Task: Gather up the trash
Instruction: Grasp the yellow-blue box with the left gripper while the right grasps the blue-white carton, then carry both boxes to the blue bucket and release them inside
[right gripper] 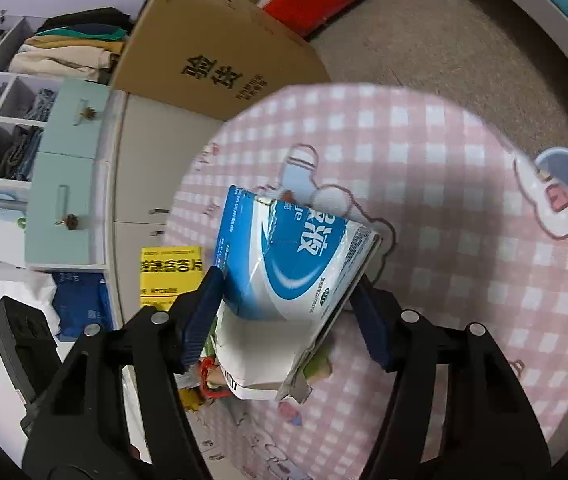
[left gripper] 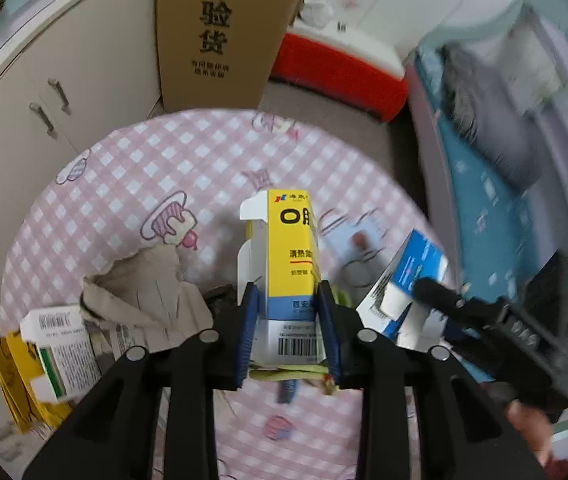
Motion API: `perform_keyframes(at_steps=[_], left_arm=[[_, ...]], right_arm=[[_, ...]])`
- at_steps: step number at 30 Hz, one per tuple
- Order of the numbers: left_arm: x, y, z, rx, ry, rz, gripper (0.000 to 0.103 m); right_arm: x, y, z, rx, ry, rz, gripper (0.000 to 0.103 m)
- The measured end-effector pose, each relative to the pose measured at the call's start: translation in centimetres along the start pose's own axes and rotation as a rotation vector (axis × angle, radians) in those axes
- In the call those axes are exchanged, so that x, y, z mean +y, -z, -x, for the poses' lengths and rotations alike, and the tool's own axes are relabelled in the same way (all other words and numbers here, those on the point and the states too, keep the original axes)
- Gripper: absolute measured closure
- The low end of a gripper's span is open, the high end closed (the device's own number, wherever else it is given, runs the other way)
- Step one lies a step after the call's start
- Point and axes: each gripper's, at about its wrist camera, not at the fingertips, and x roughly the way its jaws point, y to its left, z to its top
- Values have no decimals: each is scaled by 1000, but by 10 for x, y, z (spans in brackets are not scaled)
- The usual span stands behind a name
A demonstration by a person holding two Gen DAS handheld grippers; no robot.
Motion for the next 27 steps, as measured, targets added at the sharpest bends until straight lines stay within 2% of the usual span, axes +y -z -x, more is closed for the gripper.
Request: perform_keyframes(at_steps=[1,4,5,6,12,15,21,27], left_arm=[[0,1,9,-17,15,12,74],[-1,5,28,-45,40,33,74],[-2,7,34,-58,40,35,74],[-3,9,39,-70,39,37,74],[6,21,58,-93,4,91,74],[16,27,73,-141,-20,122,74],[26,29,99,-204,-27,154,74],[7,28,115,-240,3,131,74]], right_arm=[[6,0,6,-3,-4,21,42],[20,-1,16,-7,-9,76,55],[23,-1,18,-9,-13,82,67],[27,-1,21,-9,-20,91,89],[40,3,8,22,27,152,90],[42,7,5,16,45,171,93],[60,12,26,-45,29,251,96],[74,14,61,-92,-4,317,96]])
